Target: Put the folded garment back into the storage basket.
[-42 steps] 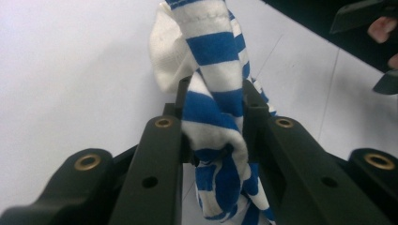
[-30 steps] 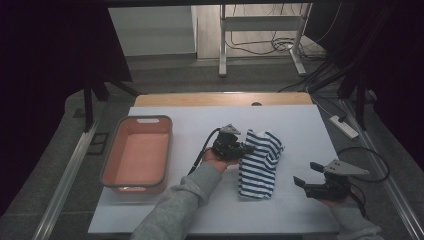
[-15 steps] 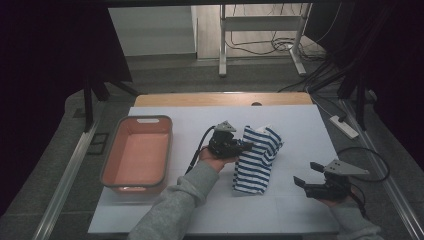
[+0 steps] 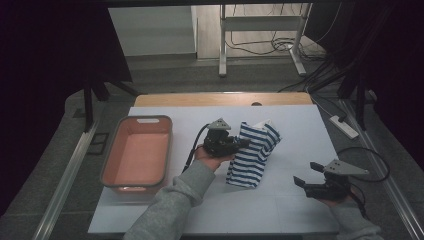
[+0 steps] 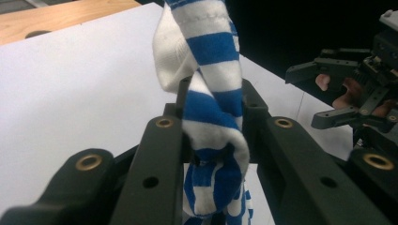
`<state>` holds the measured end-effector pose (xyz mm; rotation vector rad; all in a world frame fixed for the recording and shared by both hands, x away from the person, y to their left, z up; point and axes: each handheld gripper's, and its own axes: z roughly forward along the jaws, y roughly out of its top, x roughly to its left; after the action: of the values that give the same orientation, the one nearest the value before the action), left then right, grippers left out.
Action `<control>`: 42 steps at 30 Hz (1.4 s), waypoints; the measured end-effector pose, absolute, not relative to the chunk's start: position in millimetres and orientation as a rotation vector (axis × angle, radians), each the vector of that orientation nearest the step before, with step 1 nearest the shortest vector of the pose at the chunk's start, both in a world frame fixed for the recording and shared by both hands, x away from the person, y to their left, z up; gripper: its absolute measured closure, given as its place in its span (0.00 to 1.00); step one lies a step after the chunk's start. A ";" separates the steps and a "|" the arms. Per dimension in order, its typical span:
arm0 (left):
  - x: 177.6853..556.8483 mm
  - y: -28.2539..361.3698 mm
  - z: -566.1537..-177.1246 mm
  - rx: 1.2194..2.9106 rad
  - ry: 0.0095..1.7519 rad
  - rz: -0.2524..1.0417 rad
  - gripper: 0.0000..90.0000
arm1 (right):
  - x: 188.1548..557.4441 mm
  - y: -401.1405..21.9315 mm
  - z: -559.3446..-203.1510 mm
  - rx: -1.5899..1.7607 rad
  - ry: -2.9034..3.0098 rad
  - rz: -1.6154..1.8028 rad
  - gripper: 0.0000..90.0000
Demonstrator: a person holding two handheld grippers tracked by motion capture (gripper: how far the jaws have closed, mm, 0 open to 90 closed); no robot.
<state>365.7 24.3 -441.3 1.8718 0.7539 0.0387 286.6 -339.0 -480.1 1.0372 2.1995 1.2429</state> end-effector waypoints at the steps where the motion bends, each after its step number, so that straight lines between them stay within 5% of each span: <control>1: 365.5 24.8 -440.5 1.871 0.753 0.039 0.84 | 286.7 -339.0 -480.1 1.038 2.200 1.242 0.18; 42: 354.0 69.1 -412.7 1.753 0.763 0.113 0.84 | 286.9 -339.8 -480.9 1.049 2.197 1.229 0.18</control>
<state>354.0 69.1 -412.7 1.7528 0.7629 0.1126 286.9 -339.8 -480.9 1.0489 2.1975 1.2290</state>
